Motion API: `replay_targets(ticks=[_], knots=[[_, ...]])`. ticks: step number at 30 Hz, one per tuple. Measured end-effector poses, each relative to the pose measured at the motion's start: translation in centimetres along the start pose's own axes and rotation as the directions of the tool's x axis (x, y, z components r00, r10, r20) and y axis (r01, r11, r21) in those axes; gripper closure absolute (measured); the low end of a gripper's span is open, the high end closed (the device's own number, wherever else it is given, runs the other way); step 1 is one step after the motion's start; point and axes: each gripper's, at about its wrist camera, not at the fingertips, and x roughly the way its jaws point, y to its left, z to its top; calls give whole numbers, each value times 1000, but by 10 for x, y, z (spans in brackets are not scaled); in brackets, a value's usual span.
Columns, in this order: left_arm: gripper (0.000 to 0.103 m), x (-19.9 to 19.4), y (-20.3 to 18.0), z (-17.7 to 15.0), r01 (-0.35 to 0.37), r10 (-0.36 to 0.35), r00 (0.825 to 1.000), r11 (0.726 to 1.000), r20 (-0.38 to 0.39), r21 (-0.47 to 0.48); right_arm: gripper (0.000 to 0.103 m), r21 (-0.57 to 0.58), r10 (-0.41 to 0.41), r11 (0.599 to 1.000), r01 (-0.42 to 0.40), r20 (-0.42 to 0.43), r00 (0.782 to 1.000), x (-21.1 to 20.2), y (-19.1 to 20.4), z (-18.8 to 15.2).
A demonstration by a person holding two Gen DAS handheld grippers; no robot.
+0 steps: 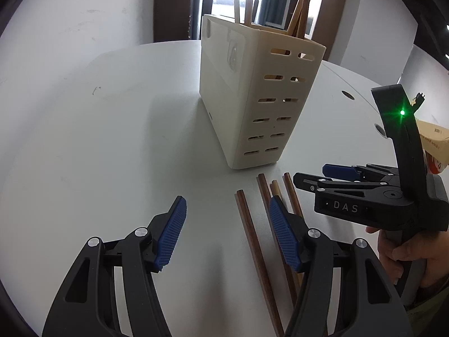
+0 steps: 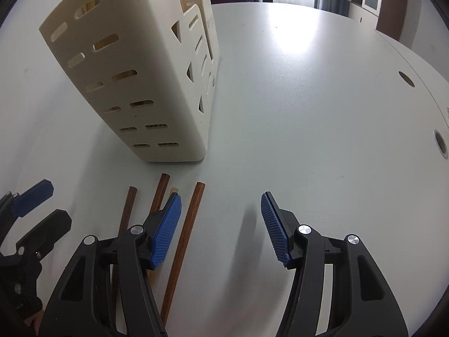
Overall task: Organize utensils
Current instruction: 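Close the right tool on a brown chopstick while the left tool grasps another brown chopstick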
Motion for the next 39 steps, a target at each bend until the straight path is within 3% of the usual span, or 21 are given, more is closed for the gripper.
replay_targets(ticks=[14, 25, 30, 32, 36, 39], knots=[[42, 19, 1, -10, -6, 8, 998, 999, -63, 40, 50, -37, -51, 998, 50, -19, 999, 31, 15, -5], [42, 34, -16, -17, -30, 35, 994, 998, -106, 50, 75, -65, -72, 995, 72, 3, 997, 23, 11, -24], [49, 46, -20, -19, -40, 46, 991, 998, -129, 43, 81, -68, -57, 996, 57, 7, 998, 20, 8, -28], [58, 48, -23, -19, -44, 52, 989, 997, -137, 56, 83, -77, -63, 995, 64, 16, 998, 19, 9, -31], [60, 54, -24, -17, -66, 75, 988, 995, -132, 70, 85, -93, -69, 993, 71, 20, 997, 16, 8, -33], [74, 54, -23, -16, -75, 85, 988, 994, -132, 74, 87, -93, -65, 993, 67, 20, 998, 14, 8, -36]])
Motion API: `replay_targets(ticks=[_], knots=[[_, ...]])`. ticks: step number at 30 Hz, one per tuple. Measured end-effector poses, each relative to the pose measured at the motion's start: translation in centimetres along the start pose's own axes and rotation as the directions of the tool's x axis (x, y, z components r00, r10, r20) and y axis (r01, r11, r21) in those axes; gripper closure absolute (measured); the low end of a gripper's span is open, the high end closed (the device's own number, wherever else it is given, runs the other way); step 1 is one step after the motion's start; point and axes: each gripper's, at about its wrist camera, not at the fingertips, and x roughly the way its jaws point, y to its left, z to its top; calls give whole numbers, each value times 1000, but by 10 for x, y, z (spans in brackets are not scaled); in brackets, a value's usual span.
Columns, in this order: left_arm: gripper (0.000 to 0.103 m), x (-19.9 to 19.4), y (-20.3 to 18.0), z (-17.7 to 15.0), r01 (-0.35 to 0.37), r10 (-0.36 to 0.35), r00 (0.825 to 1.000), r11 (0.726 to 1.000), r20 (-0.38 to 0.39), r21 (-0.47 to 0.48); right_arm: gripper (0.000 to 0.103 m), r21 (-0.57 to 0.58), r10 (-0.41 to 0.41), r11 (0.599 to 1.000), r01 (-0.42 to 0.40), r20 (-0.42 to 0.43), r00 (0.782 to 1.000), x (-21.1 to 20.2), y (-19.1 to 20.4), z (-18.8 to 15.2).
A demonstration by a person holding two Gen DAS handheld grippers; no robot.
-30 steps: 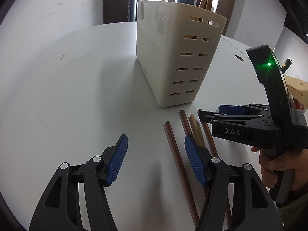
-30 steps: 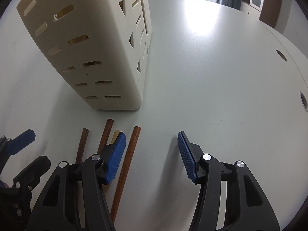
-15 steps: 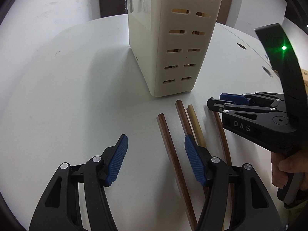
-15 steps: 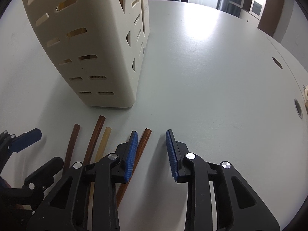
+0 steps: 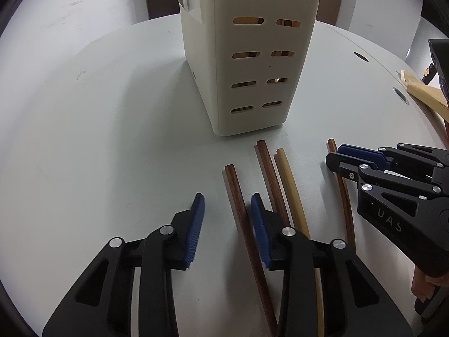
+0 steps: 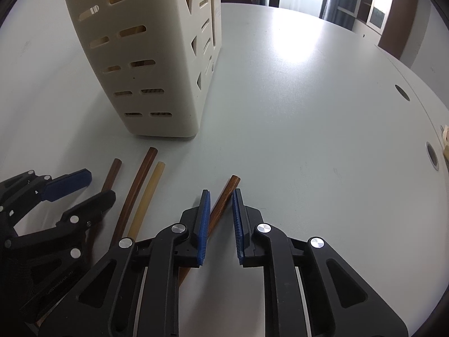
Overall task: Organize utensils
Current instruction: 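Close the right tool on a brown chopstick while the left tool grasps another brown chopstick, then lift both brown chopsticks with both tools up over the holder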
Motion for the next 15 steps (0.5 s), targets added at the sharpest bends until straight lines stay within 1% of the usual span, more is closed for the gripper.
replay_targets(ticks=[2, 3, 4, 5, 8, 11, 13, 15], knots=[[84, 0, -2, 1, -6, 6, 1000, 1000, -1, 13, 88, 3, 7, 1000, -7, 0, 1000, 0, 0, -1], [86, 0, -4, 1, -8, 8, 1000, 1000, -2, 25, 90, 5, 12, 1000, -12, 1, 1000, -1, 0, -2], [91, 7, -14, 6, -8, 8, 1000, 999, -4, 39, 92, 13, 19, 1000, -19, 1, 1000, -2, 0, -3], [93, 8, -16, 7, -11, 11, 1000, 999, -5, 46, 92, 17, 26, 1000, -26, 1, 1000, -2, -3, -2], [96, 10, -20, 9, -20, 20, 1000, 998, -1, 60, 95, 14, 37, 999, -37, 9, 999, -8, -1, -5], [96, 10, -21, 10, -24, 24, 1000, 998, 0, 61, 95, 21, 43, 999, -43, 16, 999, -10, 0, -8], [96, 9, -20, 10, -20, 20, 1000, 998, -5, 52, 95, 21, 34, 999, -35, 35, 999, -14, 0, -10], [96, 6, -20, 12, -15, 15, 1000, 999, 6, 49, 95, 16, 25, 1000, -26, 62, 998, -21, 0, -8]])
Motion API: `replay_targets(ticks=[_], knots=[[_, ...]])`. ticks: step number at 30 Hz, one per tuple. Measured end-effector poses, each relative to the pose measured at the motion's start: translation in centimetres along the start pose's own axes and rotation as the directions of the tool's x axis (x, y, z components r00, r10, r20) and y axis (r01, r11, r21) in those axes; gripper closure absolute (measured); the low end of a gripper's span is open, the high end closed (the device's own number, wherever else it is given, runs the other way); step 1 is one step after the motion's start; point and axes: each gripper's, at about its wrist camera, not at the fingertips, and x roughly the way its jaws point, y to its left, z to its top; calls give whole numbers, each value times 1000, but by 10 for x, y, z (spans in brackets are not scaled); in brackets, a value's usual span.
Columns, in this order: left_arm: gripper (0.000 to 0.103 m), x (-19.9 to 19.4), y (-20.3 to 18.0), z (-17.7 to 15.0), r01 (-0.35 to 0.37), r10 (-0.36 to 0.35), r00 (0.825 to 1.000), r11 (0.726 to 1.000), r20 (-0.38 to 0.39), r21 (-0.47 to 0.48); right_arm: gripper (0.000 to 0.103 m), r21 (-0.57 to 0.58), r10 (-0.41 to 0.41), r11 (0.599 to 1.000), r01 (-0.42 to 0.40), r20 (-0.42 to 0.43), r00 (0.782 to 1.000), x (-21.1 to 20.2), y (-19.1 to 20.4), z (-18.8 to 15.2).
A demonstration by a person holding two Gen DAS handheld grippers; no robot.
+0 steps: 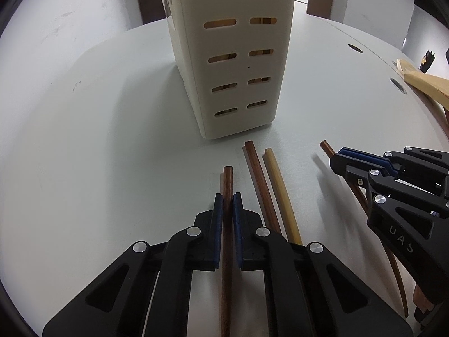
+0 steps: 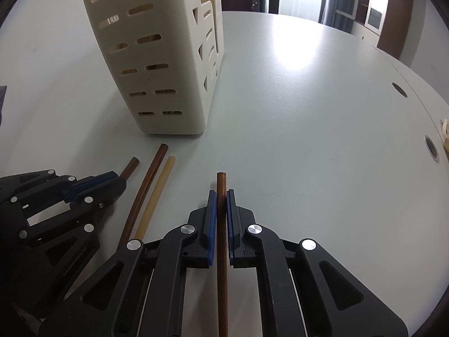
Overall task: Organize utensils
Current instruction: 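Lift both brown chopsticks with both tools up over the holder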
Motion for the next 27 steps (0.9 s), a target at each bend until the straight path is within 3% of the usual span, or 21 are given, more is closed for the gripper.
replay_targets(ticks=[8, 16, 27], knots=[[96, -45, 6, 10, 28, -22, 990, 999, 142, -40, 95, -18, 34, 999, -32, 125, 992, -49, 3, 17], [96, -98, 3, 15, 56, -41, 953, 997, 301, -44, 95, -40, 62, 998, -53, 270, 961, -97, 2, 34], [96, -144, -9, 39, 36, -24, 906, 999, 423, -20, 95, -88, 118, 992, -90, 388, 914, -137, 3, 62]])
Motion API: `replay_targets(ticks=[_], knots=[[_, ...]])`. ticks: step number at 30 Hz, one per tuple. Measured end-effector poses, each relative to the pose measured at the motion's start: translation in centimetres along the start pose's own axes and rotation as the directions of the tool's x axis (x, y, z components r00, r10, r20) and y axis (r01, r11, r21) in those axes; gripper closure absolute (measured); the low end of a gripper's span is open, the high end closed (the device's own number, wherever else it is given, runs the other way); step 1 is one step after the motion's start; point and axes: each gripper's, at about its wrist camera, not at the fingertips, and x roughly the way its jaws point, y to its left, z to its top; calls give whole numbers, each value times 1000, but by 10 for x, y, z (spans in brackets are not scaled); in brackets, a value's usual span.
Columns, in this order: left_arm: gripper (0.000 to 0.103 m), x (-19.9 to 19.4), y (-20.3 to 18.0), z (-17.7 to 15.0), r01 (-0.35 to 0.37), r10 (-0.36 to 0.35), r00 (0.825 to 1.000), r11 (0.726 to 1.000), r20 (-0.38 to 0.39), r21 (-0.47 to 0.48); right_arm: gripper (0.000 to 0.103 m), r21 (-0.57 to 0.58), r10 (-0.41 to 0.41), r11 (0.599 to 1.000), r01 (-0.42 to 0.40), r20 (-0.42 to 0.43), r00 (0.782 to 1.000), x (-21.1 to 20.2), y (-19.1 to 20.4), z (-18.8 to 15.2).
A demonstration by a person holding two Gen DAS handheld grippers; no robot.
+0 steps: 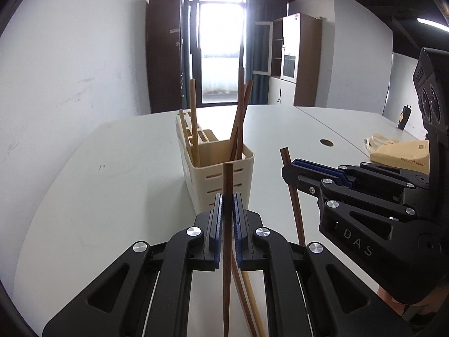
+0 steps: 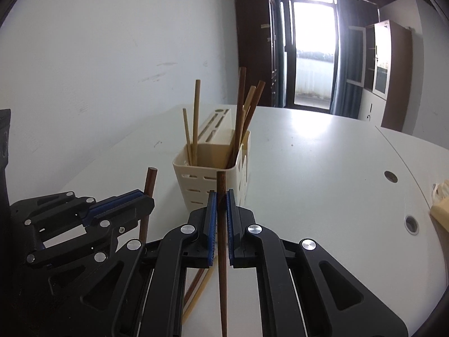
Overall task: Organize utensils
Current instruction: 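Lift both brown chopsticks with both tools up over the holder, then lower both brown chopsticks into the holder opening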
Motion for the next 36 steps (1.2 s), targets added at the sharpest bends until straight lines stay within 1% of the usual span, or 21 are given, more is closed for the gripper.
replay_targets(ticks=[11, 16, 19, 22, 25, 28, 30, 33, 36], knots=[[96, -14, 5, 36, -5, 5, 995, 1000, 98, 0, 95, 9, 22, 1000, -24, 103, 994, -7, -13, 36], [96, -21, 11, 48, 5, -2, 988, 1000, 157, -16, 95, 33, 35, 999, -41, 157, 987, -7, -23, 44], [96, -20, 10, 51, 16, -13, 984, 1000, 179, -15, 95, 22, 43, 999, -47, 178, 983, -1, -25, 47], [96, -20, 7, 54, 1, -1, 979, 1000, 202, -1, 95, 4, 40, 999, -42, 201, 979, 1, -26, 50], [96, -25, 9, 59, -7, 7, 971, 1000, 238, -4, 95, -9, 47, 999, -46, 234, 971, 1, -27, 53], [96, -33, 8, 64, -7, 10, 957, 1000, 289, -11, 95, -10, 60, 998, -60, 280, 958, -7, -31, 55], [96, -41, 10, 68, -9, 18, 943, 1000, 333, -27, 95, -14, 68, 998, -68, 319, 945, -12, -33, 58], [96, -53, 16, 71, -3, 25, 912, 999, 409, -53, 95, -12, 89, 996, -92, 392, 916, -25, -38, 63], [96, -63, 16, 72, -10, 47, 871, 997, 488, -78, 96, -2, 95, 994, -107, 474, 875, -38, -44, 66]])
